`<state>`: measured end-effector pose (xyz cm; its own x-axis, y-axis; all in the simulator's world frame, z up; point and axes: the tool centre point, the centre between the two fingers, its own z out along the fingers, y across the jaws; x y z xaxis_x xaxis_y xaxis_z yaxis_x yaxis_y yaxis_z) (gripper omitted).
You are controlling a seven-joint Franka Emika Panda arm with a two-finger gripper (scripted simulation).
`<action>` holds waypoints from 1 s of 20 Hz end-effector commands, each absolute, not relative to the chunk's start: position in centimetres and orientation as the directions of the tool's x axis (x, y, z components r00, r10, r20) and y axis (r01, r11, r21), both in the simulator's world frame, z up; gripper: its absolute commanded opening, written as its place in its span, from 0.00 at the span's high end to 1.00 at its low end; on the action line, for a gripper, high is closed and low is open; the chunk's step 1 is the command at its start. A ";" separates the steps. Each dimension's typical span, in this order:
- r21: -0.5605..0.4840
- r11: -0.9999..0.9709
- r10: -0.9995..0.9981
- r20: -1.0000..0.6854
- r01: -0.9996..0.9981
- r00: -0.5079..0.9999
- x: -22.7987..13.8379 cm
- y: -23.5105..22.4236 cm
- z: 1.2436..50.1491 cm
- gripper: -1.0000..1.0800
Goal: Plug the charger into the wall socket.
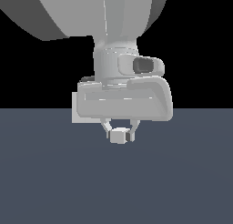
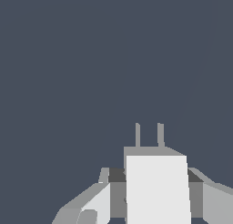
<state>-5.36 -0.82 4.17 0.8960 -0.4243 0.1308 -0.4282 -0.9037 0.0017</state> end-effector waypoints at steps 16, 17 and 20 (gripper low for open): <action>0.001 -1.000 0.021 0.130 0.021 0.991 0.5 8.3 9.7 1.00; 0.000 -1.000 0.030 0.130 0.031 0.991 0.5 8.5 9.9 1.00; 0.000 -0.999 0.046 0.130 0.046 0.991 0.6 8.9 10.0 1.00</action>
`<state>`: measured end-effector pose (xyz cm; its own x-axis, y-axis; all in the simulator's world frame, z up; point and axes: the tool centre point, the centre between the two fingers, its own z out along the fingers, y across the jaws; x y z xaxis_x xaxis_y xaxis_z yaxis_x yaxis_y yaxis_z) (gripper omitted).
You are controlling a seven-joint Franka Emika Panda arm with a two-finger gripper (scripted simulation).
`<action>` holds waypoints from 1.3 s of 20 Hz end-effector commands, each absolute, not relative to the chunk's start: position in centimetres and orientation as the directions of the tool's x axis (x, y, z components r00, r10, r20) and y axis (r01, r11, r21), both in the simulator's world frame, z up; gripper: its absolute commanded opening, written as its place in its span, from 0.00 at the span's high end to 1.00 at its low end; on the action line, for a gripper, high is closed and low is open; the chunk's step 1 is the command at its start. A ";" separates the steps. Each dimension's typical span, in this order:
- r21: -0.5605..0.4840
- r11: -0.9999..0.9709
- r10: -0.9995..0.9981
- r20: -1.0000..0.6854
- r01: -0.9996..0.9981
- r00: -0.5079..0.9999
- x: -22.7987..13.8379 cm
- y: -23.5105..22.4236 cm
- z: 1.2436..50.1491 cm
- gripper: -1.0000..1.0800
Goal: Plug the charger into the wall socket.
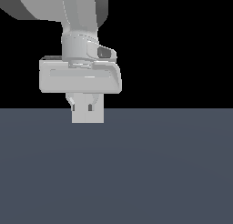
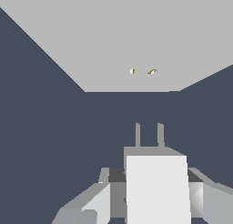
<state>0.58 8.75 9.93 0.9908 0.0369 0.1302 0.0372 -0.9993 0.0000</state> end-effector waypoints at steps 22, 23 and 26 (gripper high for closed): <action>0.000 -0.999 0.047 0.129 0.047 0.991 4.6 9.1 10.0 1.00; 0.000 -0.999 0.047 0.129 0.047 0.991 4.9 9.1 10.0 1.00; 0.000 -0.999 0.047 0.129 0.047 0.991 5.4 9.2 10.0 1.00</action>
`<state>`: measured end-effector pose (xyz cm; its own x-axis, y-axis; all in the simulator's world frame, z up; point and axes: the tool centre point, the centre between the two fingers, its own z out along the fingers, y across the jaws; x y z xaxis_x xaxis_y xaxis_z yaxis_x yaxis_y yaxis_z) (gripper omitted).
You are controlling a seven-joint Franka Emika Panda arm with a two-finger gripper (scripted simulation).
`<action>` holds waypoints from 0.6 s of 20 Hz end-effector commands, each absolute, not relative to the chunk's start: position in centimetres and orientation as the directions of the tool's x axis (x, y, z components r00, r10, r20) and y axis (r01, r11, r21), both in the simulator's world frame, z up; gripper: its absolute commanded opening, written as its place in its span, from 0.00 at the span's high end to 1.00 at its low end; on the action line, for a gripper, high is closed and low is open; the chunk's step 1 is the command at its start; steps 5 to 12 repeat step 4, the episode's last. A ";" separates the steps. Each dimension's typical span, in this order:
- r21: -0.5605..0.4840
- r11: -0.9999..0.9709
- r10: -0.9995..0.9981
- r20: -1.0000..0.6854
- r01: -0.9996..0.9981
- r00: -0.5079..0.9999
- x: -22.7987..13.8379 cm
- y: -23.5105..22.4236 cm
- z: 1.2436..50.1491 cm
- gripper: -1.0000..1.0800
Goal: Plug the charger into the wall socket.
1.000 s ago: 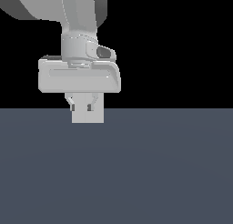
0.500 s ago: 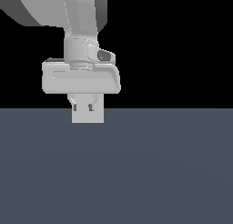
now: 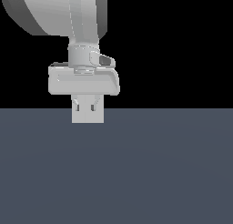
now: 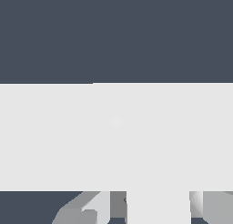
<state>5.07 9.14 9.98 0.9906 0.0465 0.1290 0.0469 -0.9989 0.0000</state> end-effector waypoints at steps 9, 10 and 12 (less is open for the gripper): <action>0.000 -0.999 0.047 0.129 0.047 0.991 5.6 9.2 10.0 1.00; 0.000 -0.999 0.047 0.129 0.047 0.991 5.6 9.2 10.0 1.00; 0.000 -0.999 0.047 0.129 0.047 0.991 5.6 9.2 10.0 1.00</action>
